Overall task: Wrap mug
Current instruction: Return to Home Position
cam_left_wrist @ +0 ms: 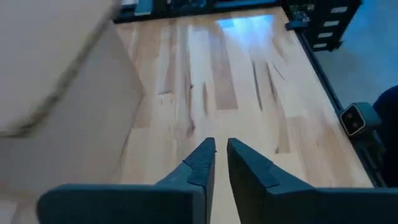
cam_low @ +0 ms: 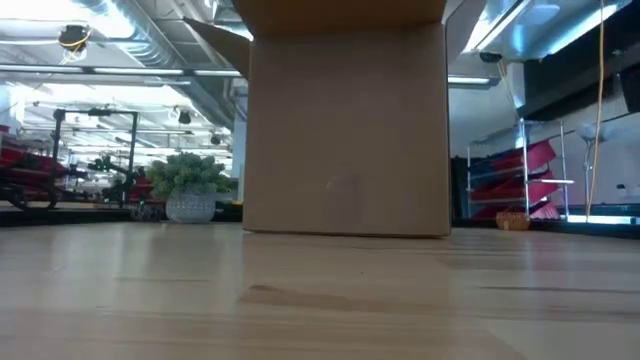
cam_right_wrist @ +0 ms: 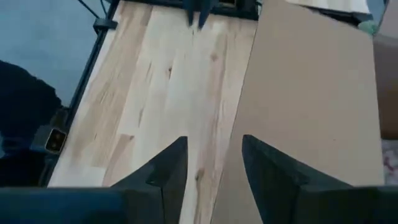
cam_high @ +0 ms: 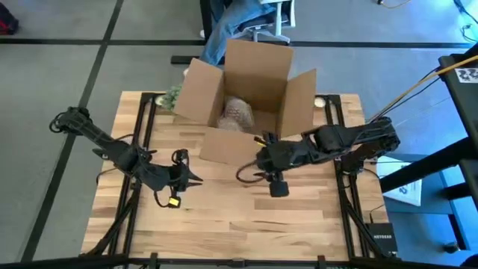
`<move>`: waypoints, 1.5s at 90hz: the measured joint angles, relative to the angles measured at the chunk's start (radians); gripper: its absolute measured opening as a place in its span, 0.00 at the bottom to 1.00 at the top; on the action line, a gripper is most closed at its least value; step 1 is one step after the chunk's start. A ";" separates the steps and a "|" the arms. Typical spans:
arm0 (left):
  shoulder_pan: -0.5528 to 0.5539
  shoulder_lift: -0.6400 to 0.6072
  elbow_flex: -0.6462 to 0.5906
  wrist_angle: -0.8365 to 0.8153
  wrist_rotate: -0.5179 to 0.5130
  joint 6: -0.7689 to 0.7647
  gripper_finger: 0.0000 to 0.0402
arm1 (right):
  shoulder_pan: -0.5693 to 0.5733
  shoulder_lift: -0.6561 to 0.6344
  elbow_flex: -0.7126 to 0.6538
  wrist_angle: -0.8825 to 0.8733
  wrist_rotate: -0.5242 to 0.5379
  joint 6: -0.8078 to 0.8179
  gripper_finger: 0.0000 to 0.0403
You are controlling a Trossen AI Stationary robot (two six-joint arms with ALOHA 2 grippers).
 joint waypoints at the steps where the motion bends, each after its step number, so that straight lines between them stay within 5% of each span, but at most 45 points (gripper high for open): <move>1: 0.000 -0.007 -0.003 -0.002 0.000 0.000 0.05 | 0.003 -0.001 0.000 -0.003 0.002 0.002 0.34; 57: 0.027 -0.566 -0.437 0.151 0.028 -0.050 0.01 | 0.121 -0.028 -0.055 -0.036 0.198 0.119 0.29; 74: 0.027 -0.646 -0.503 0.151 0.020 -0.063 0.01 | 0.132 -0.129 -0.354 0.078 0.180 0.238 0.19; 98: 0.045 -0.663 -0.522 0.149 0.009 -0.070 0.01 | 0.220 -0.499 -0.944 0.774 0.155 0.294 0.05; 117: 0.088 -0.663 -0.522 0.150 0.014 -0.059 0.01 | 0.272 -0.742 -1.305 1.139 0.184 0.292 0.01; 135: 0.128 -0.664 -0.522 0.140 0.017 -0.105 0.01 | 0.270 -0.874 -1.456 1.134 0.260 0.297 0.02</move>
